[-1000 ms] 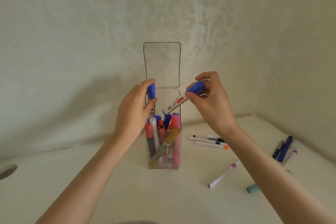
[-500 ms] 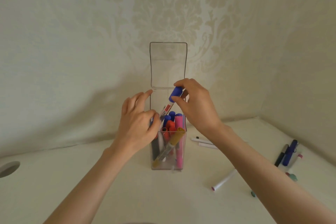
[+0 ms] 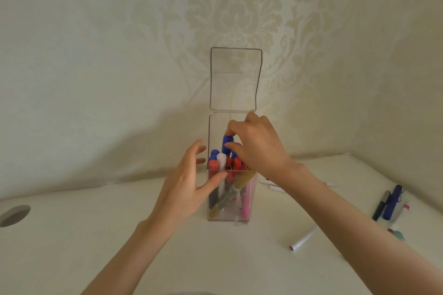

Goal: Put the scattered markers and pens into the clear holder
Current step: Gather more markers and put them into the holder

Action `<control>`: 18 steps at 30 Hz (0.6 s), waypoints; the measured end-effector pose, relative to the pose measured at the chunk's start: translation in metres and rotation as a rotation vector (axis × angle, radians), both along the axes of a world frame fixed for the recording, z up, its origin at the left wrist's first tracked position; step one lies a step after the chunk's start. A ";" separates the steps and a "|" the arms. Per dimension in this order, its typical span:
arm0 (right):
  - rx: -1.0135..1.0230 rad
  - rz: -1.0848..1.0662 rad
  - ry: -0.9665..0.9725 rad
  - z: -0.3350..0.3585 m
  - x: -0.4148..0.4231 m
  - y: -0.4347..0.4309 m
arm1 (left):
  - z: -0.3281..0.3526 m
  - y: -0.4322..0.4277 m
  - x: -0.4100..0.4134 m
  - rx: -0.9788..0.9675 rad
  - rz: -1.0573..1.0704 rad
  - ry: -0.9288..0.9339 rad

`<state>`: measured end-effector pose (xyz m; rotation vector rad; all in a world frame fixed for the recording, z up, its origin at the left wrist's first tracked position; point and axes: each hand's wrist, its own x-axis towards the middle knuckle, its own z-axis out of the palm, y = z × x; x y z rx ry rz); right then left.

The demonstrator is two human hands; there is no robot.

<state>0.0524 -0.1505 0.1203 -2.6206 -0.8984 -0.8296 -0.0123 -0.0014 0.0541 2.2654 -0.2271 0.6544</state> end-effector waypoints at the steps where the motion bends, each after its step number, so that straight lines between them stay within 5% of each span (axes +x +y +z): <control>1: -0.004 0.003 0.002 0.000 0.002 -0.002 | -0.003 -0.001 0.000 0.004 -0.009 0.038; 10: -0.186 0.084 0.040 -0.006 0.006 -0.011 | -0.013 0.001 0.000 0.071 -0.014 0.130; 15: 0.245 0.078 0.139 0.020 -0.012 -0.078 | -0.007 -0.001 -0.024 0.267 0.138 -0.250; 18: 0.222 -0.075 0.331 0.004 -0.019 -0.142 | -0.011 -0.029 -0.040 0.343 -0.089 -0.303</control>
